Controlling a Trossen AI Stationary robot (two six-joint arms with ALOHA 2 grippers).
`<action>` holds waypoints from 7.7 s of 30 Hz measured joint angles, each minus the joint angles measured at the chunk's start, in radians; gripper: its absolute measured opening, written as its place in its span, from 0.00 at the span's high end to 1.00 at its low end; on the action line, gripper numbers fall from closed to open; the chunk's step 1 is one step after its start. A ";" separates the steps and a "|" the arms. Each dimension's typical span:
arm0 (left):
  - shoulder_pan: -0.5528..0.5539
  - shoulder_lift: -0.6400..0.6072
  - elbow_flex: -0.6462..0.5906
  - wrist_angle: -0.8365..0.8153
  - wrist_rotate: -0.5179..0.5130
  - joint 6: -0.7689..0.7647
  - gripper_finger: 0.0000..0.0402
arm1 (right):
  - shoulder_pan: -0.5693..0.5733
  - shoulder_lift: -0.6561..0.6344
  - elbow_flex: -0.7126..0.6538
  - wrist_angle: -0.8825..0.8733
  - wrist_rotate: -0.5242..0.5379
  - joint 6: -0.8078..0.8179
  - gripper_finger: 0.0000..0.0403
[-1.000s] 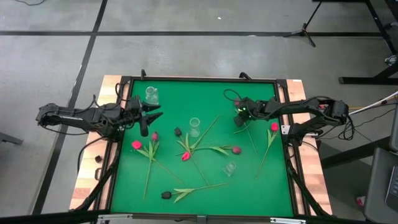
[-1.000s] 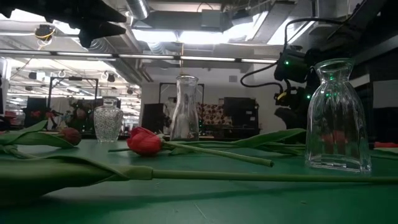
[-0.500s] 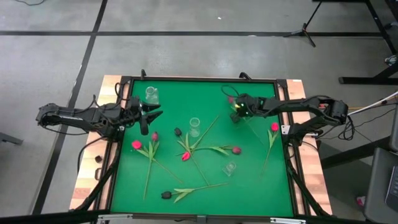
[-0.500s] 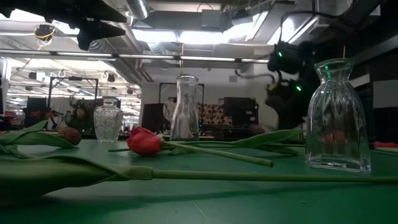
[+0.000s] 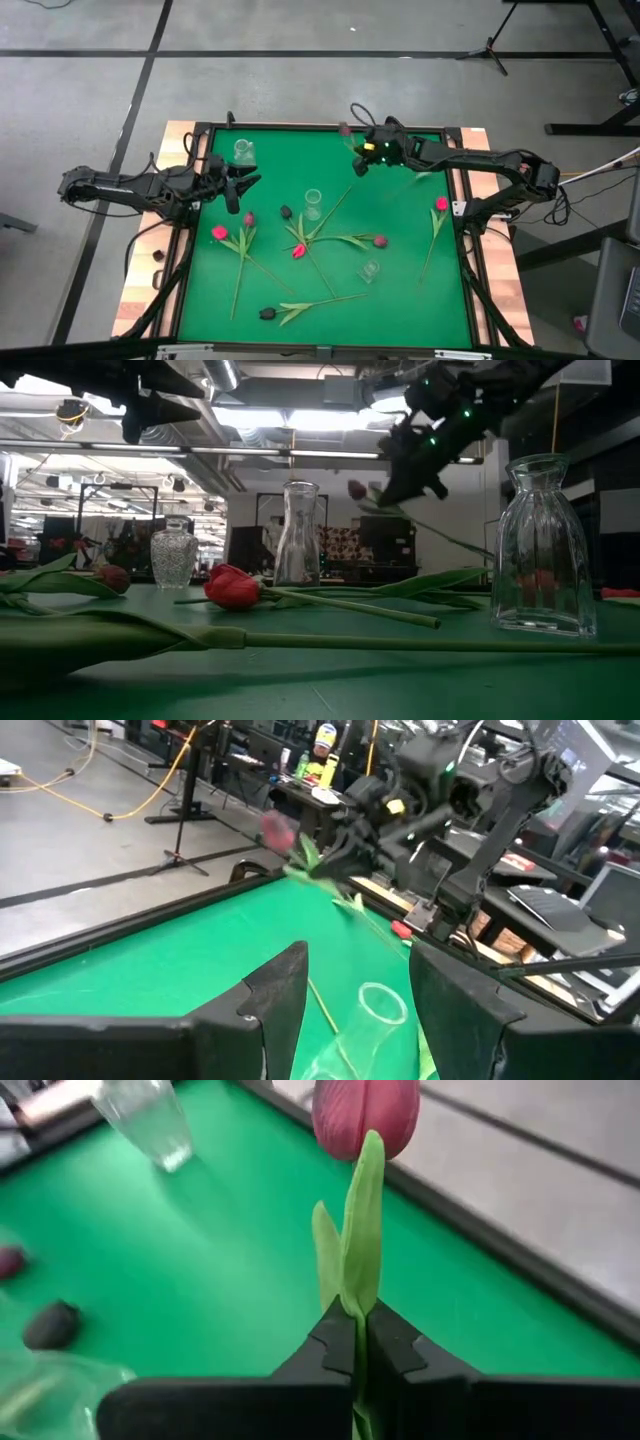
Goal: Sort flowers into vase by color
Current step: Put the top right dark red tulip into the top transparent vase, then put the left dark red tulip into the top transparent vase
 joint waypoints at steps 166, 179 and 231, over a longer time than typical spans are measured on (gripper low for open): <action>0.000 -0.340 0.000 -0.035 -0.139 0.193 0.57 | 0.046 1.238 1.412 0.571 -0.391 -0.177 0.50; 0.000 -0.340 0.000 -0.035 -0.139 0.193 0.57 | 0.033 1.091 1.412 0.064 -0.331 -0.452 0.35; -0.298 0.792 0.490 -0.953 0.129 -0.983 0.57 | -0.120 0.293 1.410 -0.979 -0.008 -0.805 0.33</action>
